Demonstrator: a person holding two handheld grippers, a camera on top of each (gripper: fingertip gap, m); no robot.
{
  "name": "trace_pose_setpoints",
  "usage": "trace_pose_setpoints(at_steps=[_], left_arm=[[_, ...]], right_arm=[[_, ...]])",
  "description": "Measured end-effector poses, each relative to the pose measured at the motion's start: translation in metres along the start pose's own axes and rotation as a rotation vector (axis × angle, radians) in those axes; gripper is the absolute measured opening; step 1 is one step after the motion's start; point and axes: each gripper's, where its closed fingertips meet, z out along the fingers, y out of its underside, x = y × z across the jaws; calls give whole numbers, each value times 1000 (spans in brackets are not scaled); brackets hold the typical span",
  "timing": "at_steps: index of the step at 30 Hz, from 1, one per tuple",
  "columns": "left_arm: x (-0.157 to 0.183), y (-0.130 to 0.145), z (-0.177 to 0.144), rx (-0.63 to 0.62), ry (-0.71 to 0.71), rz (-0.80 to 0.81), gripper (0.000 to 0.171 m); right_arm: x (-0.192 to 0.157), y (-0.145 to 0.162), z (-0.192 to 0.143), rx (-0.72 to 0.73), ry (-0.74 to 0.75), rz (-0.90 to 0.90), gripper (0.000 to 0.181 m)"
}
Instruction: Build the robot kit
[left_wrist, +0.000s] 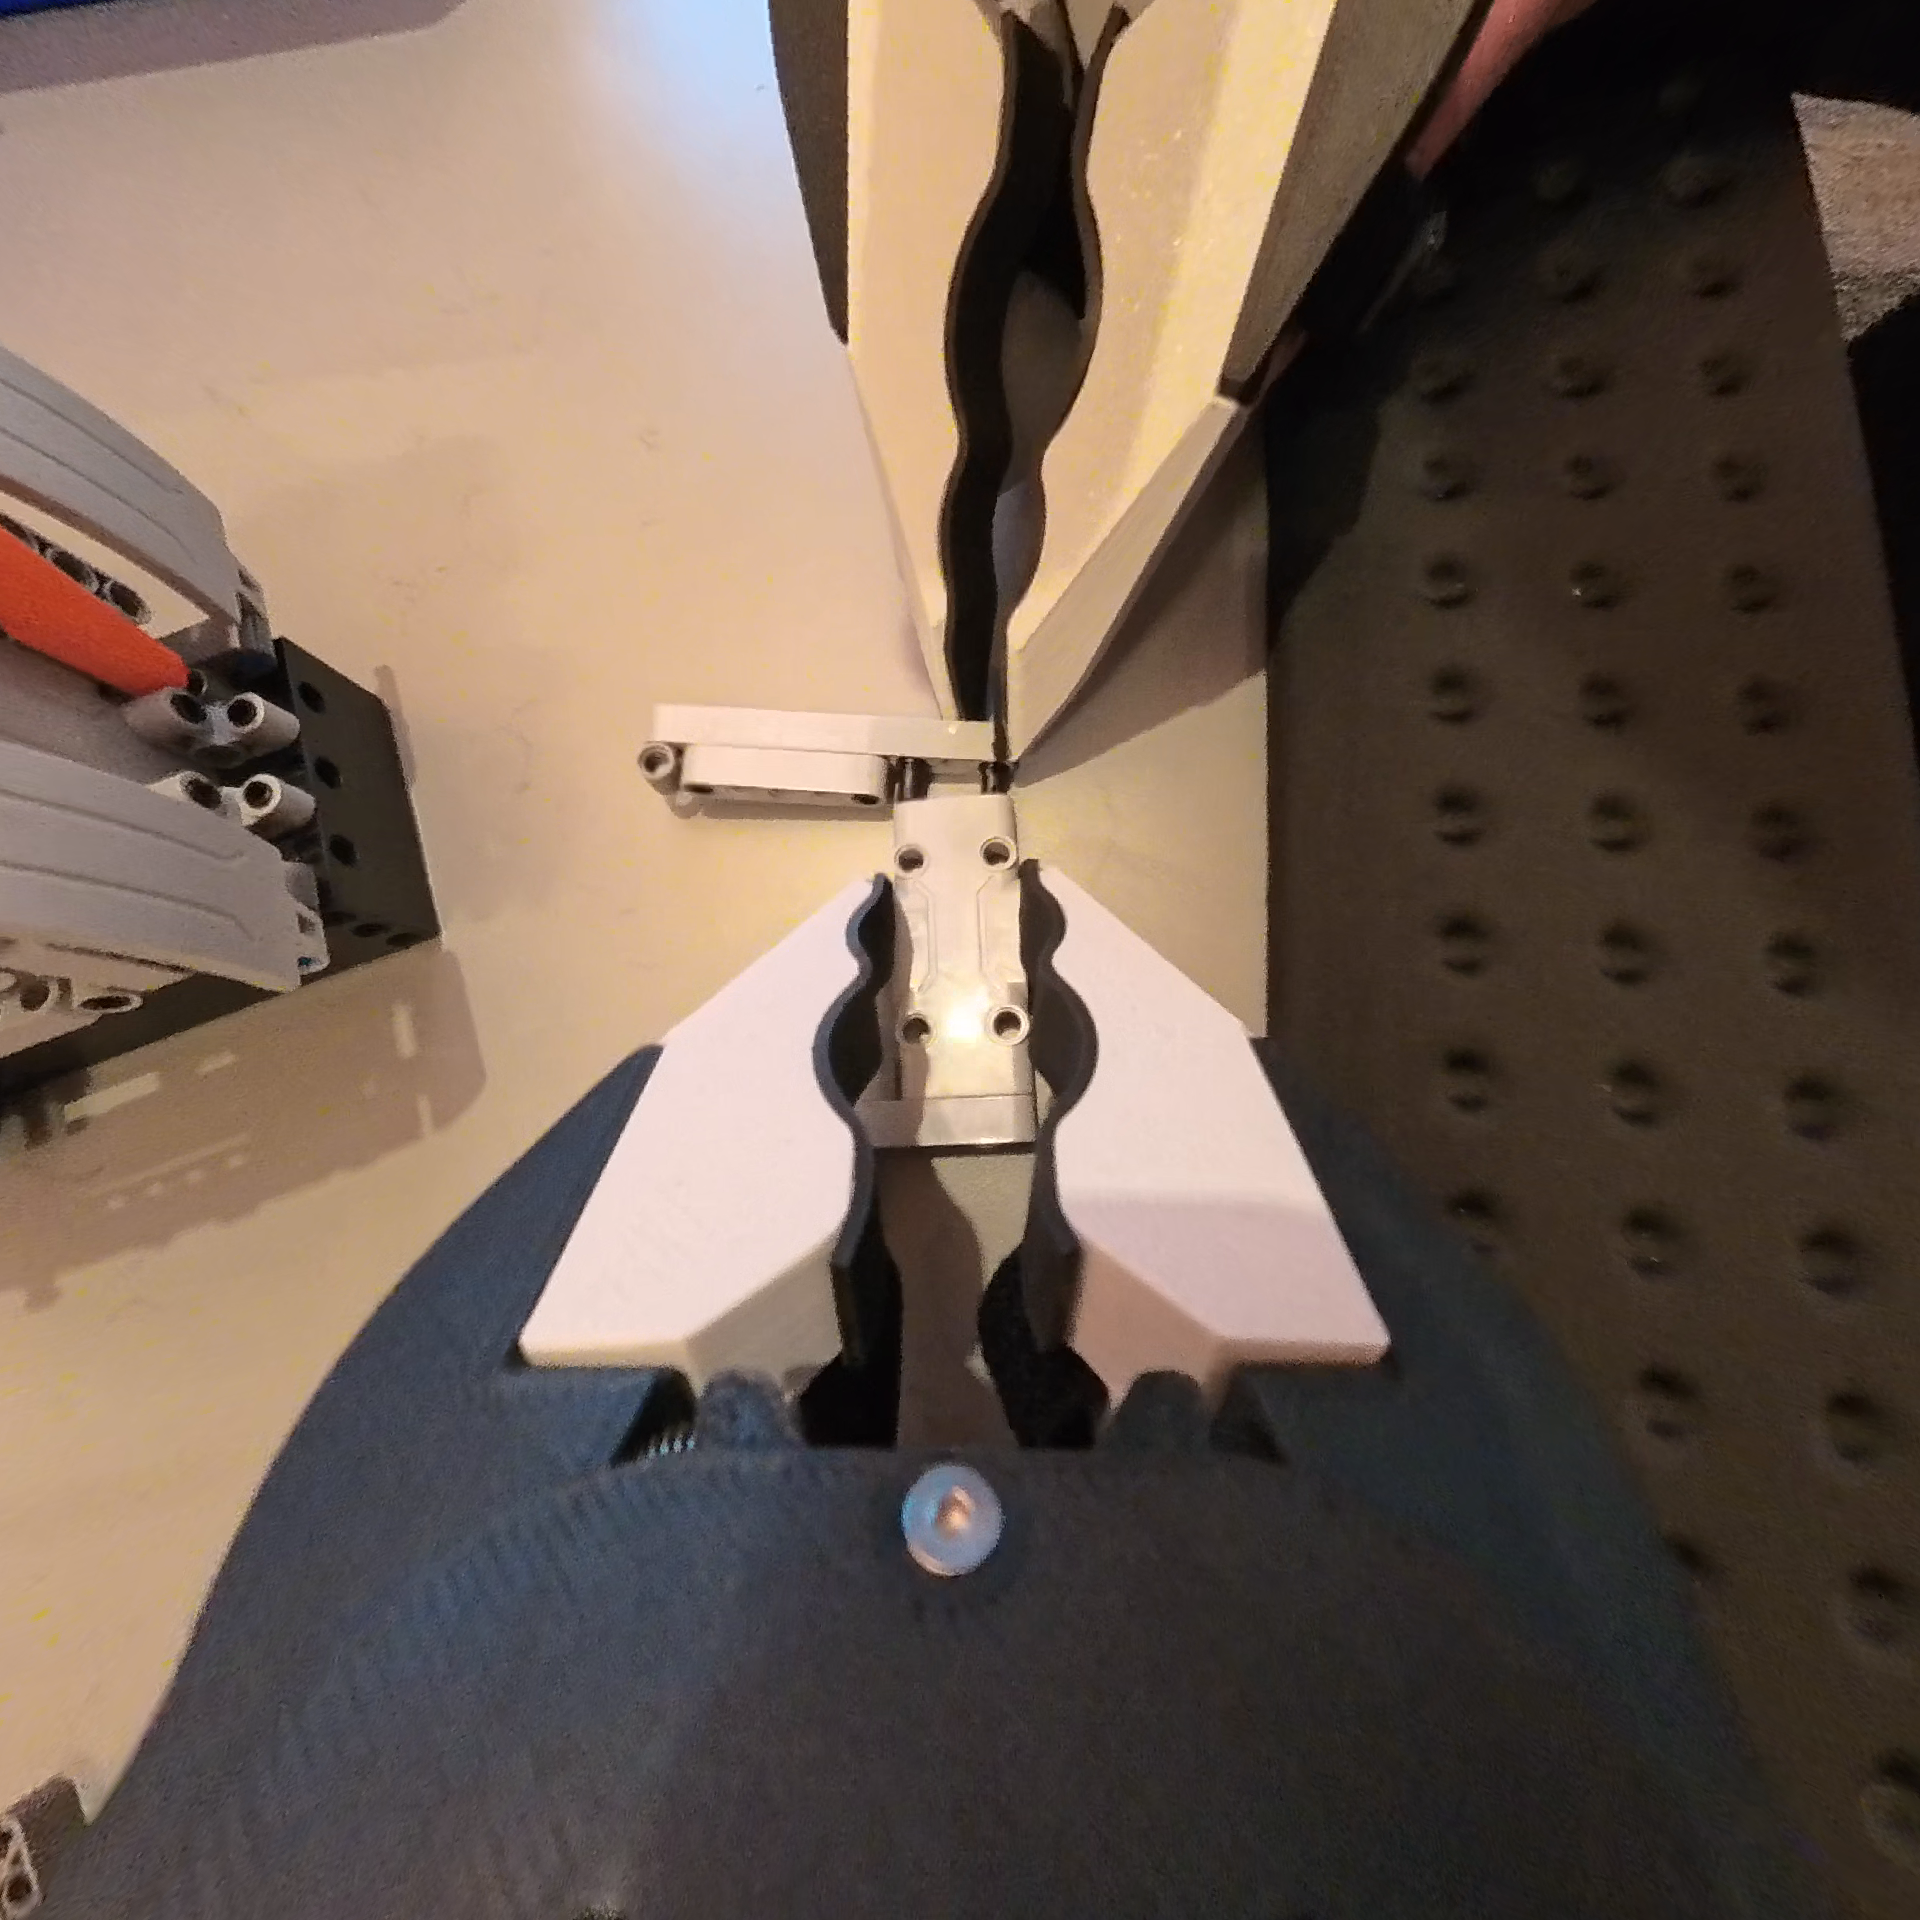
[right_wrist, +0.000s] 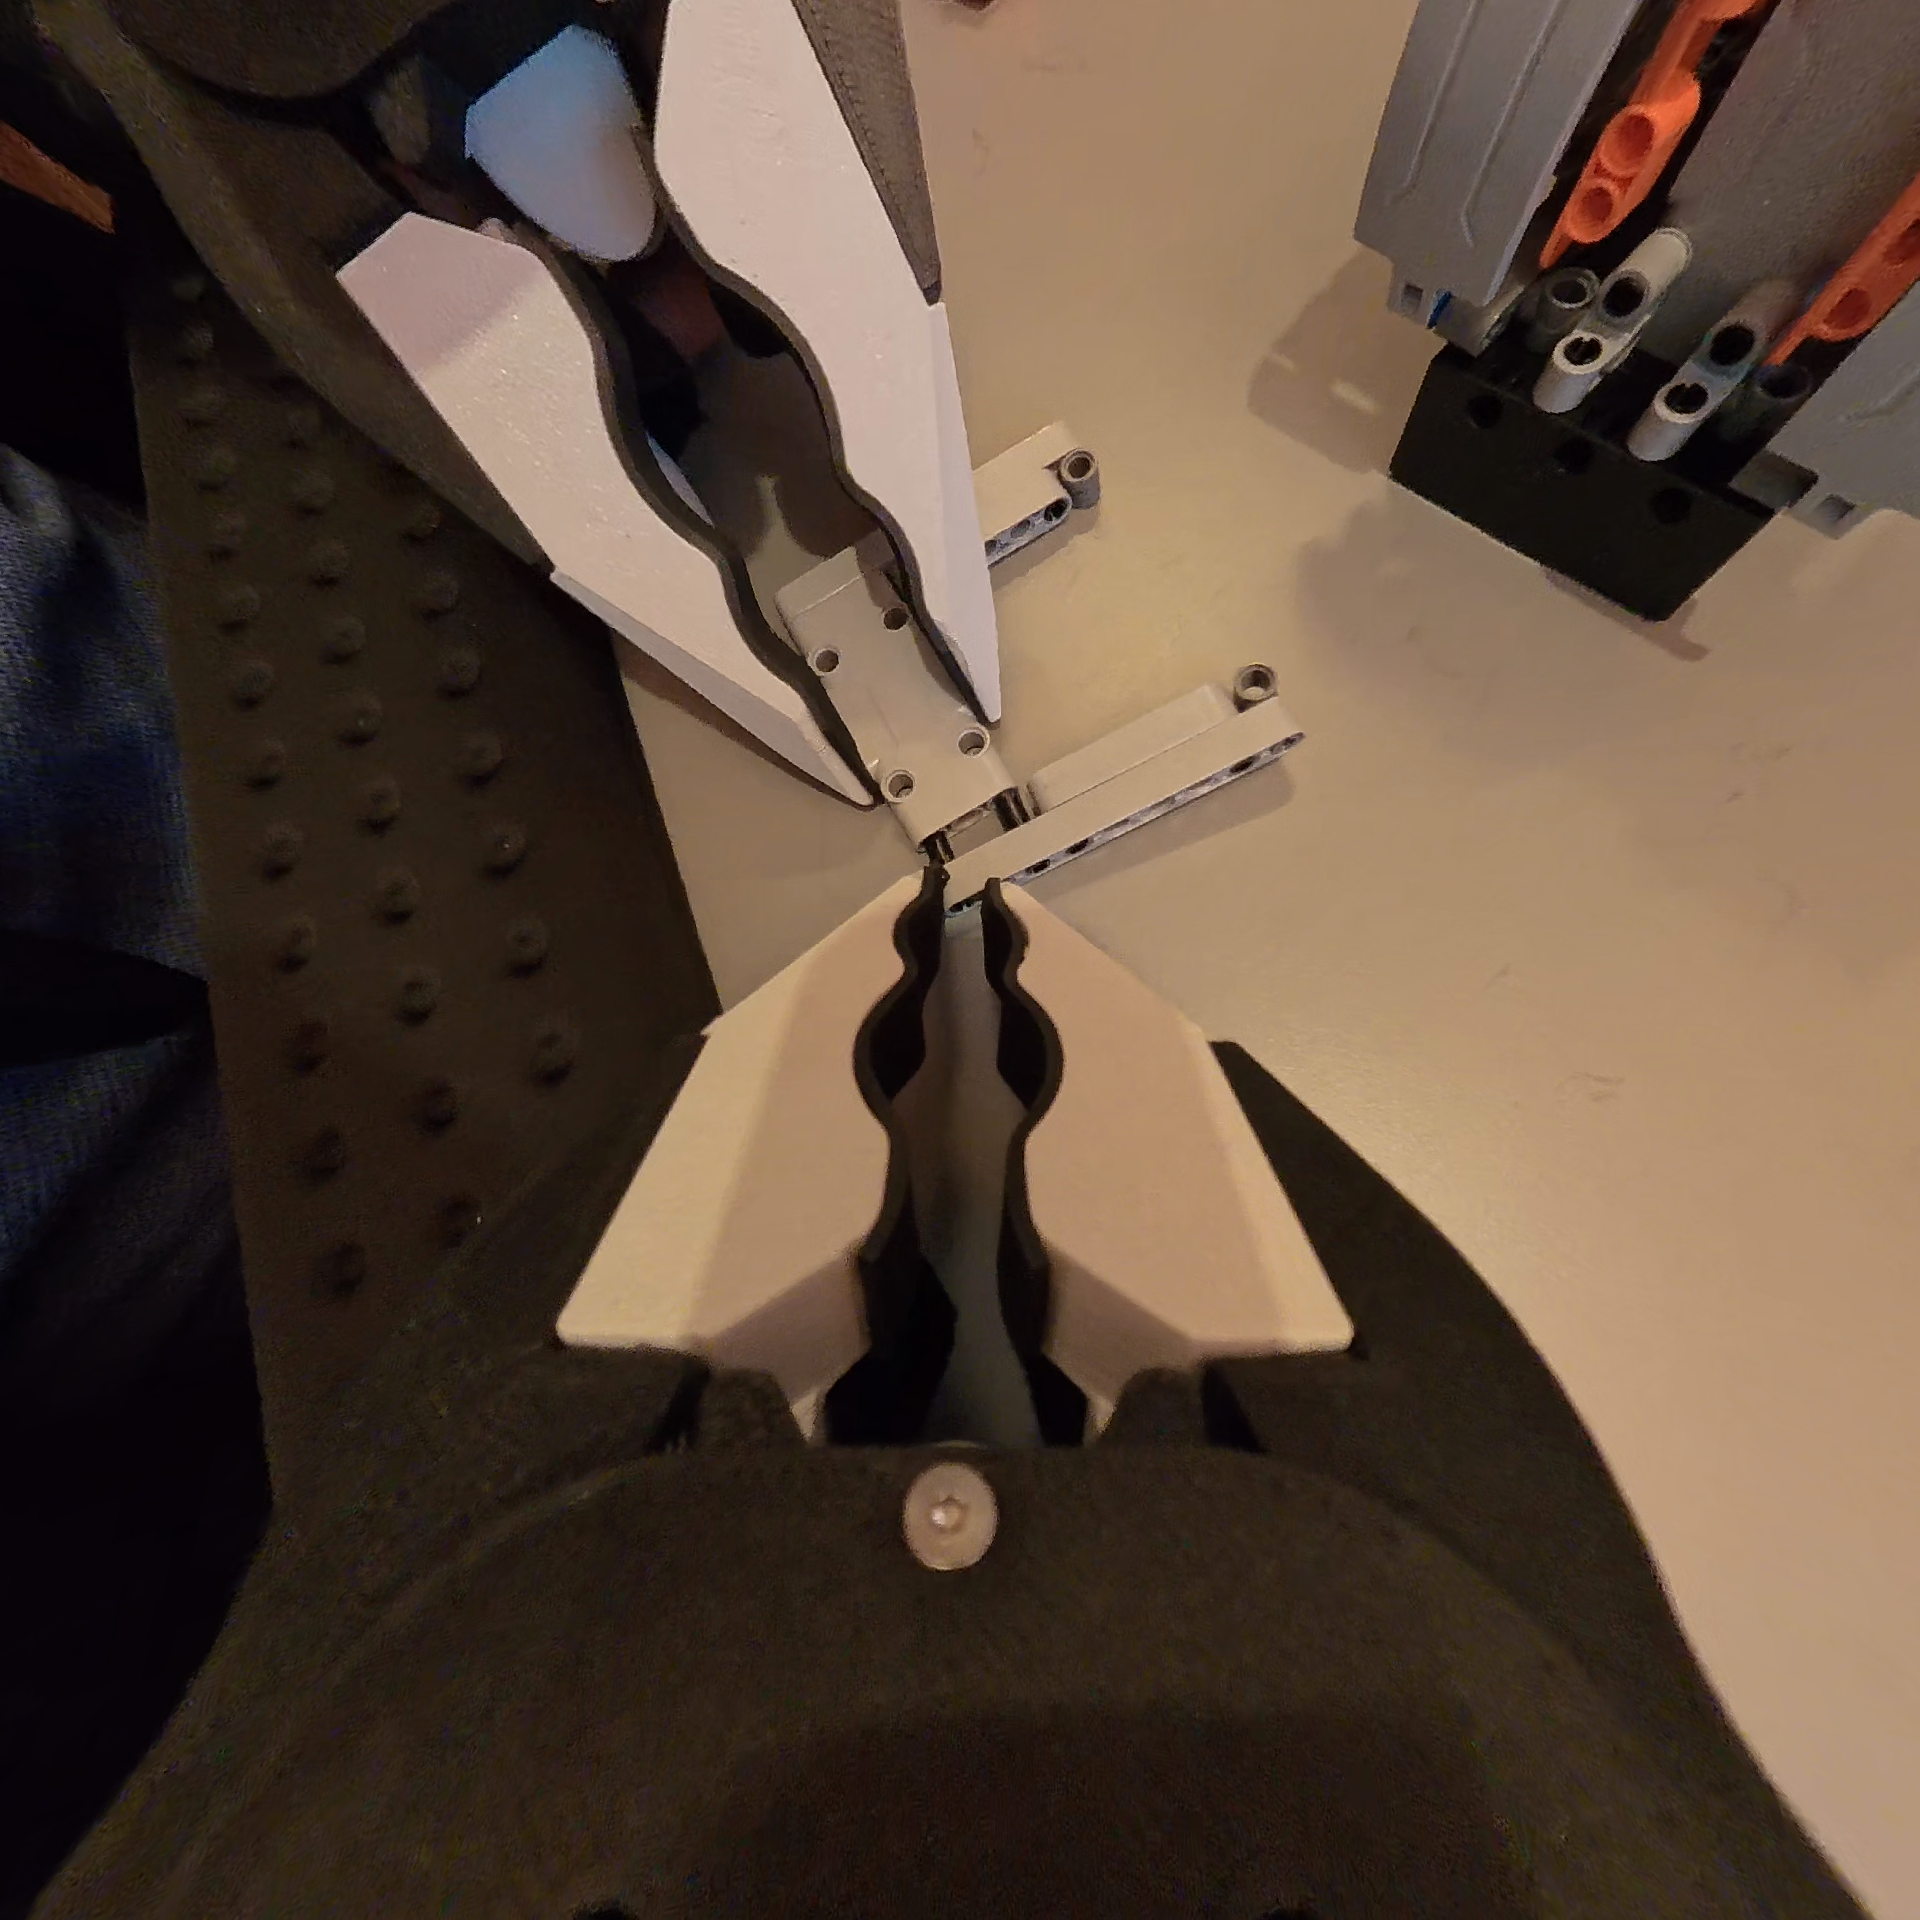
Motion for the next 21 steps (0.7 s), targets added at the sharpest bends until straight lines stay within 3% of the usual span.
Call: trace_pose_setpoints(at_steps=[9,21], left_arm=[[-2,-1,2,-29,-61,31,20],[1,-1,1,-16,-24,152,20]], right_arm=[[0,-1,1,4,-41,52,4],[-4,-1,1,7,-99,19,3]])
